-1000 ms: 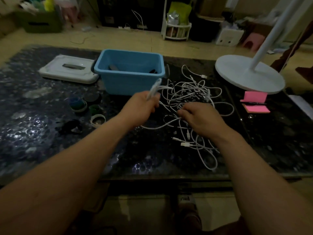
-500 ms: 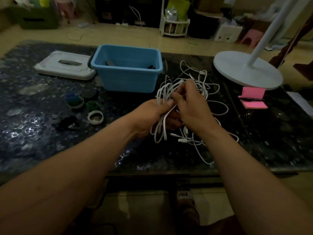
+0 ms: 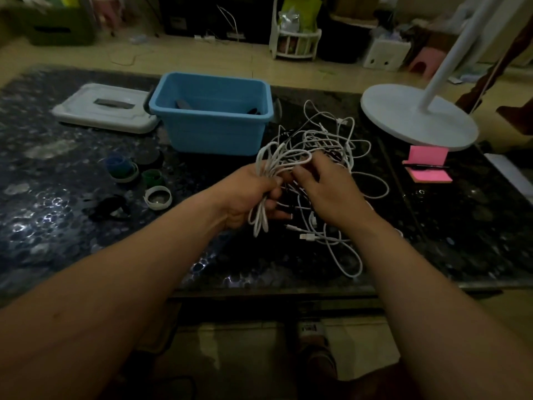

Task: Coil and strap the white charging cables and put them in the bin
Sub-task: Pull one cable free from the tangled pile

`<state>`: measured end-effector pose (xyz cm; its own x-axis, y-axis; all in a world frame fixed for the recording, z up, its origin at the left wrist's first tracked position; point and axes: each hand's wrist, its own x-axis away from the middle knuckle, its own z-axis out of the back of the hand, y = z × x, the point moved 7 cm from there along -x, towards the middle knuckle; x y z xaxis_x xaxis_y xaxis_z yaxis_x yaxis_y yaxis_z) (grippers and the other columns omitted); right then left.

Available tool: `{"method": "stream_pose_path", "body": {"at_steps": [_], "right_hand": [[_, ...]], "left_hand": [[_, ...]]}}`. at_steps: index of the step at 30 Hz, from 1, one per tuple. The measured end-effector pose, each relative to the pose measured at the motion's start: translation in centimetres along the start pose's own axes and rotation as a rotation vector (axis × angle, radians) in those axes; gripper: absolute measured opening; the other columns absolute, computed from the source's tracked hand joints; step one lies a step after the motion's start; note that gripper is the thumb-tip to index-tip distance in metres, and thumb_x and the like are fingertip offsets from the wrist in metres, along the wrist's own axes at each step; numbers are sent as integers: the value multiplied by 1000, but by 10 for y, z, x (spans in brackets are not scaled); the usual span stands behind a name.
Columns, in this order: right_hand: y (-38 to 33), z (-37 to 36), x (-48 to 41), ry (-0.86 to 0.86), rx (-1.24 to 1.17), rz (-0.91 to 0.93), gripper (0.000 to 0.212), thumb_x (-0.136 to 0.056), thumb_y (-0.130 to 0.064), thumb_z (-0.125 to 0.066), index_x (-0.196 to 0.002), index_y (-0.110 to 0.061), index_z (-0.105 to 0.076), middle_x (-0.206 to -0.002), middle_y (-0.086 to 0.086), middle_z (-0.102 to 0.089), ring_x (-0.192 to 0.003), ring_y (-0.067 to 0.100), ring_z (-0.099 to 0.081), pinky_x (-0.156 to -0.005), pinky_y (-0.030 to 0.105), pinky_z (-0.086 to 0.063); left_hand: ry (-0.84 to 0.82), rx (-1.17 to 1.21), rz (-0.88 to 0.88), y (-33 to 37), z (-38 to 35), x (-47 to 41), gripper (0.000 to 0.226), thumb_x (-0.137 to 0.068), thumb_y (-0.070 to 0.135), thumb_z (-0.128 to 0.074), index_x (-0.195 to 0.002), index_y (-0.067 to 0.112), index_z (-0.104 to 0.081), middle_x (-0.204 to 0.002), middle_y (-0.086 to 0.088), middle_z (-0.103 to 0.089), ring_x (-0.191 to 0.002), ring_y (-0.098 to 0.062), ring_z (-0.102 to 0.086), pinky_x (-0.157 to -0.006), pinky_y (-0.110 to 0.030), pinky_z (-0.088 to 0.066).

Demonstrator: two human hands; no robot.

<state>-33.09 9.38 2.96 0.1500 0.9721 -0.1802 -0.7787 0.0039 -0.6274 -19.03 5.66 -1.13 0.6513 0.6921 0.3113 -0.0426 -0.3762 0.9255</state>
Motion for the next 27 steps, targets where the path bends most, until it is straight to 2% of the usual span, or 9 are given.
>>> {"method": "stream_pose_path", "body": {"at_steps": [2, 4, 8, 10, 14, 18, 22, 24, 27], "right_hand": [[6, -10, 0, -82, 147, 7, 19, -109, -37, -51, -107, -25, -65, -100, -6, -70, -95, 16, -66, -88, 43, -51], [6, -13, 0, -91, 192, 23, 19, -108, -35, -51, -107, -25, -67, -102, -3, -71, -98, 23, -67, -93, 49, -52], [-9, -8, 1, -37, 119, 140, 18, -106, -33, -57, -116, -26, -72, -108, -4, -73, -101, 16, -66, -87, 37, -52], [-10, -8, 3, -14, 117, 159, 15, -105, -34, -60, -110, -26, -72, -102, -7, -72, -95, 13, -65, -82, 34, -50], [14, 2, 1, 11, 265, 55, 24, -105, -41, -58, -91, -21, -62, -82, -5, -63, -79, 19, -59, -66, 35, -35], [38, 12, 1, 34, 321, -61, 35, -109, -43, -48, -83, -21, -53, -75, -2, -59, -83, 33, -63, -73, 40, -40], [8, 9, 2, 151, 233, -21, 23, -108, -42, -50, -98, -24, -58, -81, -2, -68, -80, 30, -66, -76, 45, -51], [-13, 1, 3, 167, 189, 45, 17, -107, -40, -53, -104, -25, -60, -83, -4, -69, -78, 25, -66, -71, 43, -52], [-34, -15, 10, 125, 165, 146, 11, -105, -35, -55, -109, -30, -64, -90, -8, -71, -82, 18, -65, -74, 40, -51]], "left_hand": [[34, -76, 6, -3, 4, -1, 15, -111, 13, -45, -108, 17, -59, -61, 2, -42, -44, -10, -36, -50, -28, -50], [81, -179, -16, -4, 5, 0, 8, -108, 18, -54, -104, 16, -61, -56, 4, -41, -42, -10, -35, -46, -26, -40], [213, -609, -85, 1, 8, 0, 22, -95, 28, -69, -88, 9, -73, -58, 1, -59, -45, -9, -51, -44, -22, -42], [287, -651, -87, 2, 14, 1, 40, -96, 45, -67, -80, 9, -71, -60, 1, -58, -46, -8, -50, -44, -21, -39], [441, -370, -104, 12, 39, 0, 34, -91, 52, -68, -80, 20, -69, -46, 10, -55, -45, -10, -49, -55, -32, -39], [582, 49, -86, 19, 76, 6, 40, -98, 44, -62, -67, 24, -47, -46, 6, -35, -36, -13, -30, -47, -29, -24], [411, 158, 13, 0, 46, -1, 38, -98, 49, -66, -74, 24, -50, -54, 5, -36, -41, -12, -32, -47, -25, -35], [311, 177, 22, -5, 23, -5, 36, -95, 54, -69, -84, 21, -60, -55, 6, -47, -43, -11, -44, -54, -28, -45], [235, 245, -16, -7, 11, -10, 40, -93, 52, -74, -104, 13, -74, -71, 1, -68, -64, -15, -65, -72, -36, -57]]}}
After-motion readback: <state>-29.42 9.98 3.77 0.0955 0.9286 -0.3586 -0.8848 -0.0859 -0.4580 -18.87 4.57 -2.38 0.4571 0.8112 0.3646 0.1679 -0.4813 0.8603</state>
